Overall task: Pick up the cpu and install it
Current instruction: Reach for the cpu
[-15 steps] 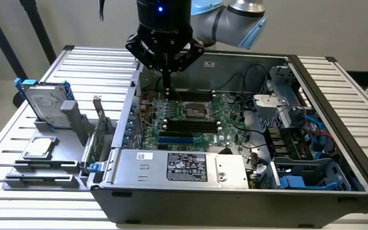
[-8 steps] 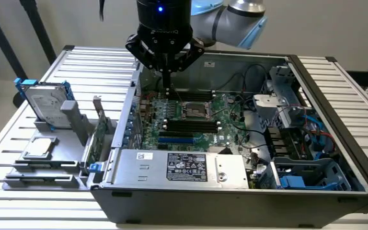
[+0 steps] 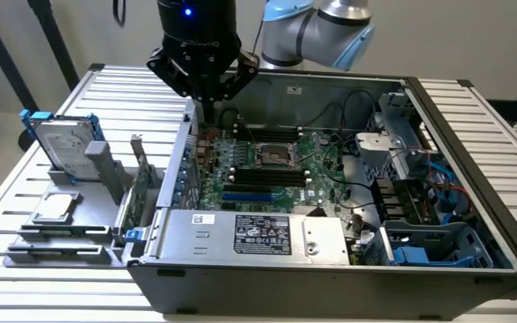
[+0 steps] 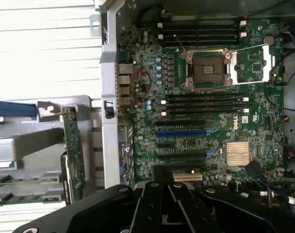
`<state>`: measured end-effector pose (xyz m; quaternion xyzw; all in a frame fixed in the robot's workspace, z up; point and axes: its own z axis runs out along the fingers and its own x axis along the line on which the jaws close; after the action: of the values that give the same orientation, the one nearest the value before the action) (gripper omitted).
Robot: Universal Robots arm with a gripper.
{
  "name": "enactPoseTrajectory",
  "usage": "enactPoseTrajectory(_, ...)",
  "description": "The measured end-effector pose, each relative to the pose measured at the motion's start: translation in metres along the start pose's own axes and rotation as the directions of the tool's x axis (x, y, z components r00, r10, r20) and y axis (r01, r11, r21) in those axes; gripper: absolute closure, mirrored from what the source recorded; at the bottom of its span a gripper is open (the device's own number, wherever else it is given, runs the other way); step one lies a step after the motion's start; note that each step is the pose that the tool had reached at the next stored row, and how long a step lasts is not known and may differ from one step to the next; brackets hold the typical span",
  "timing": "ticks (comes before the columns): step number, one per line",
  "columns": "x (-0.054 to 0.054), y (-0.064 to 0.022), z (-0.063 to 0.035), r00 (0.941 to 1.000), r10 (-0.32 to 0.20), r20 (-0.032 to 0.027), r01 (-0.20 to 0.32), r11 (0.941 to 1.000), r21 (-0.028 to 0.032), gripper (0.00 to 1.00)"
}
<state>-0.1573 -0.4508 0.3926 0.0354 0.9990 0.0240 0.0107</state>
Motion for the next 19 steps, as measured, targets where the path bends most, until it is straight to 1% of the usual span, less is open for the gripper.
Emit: enactPoseTrajectory(19, 0.086, -0.0063, 0.0002, 1.0000, 0.000, 0.0001, 0.000, 1.0000, -0.0001, 0.89)
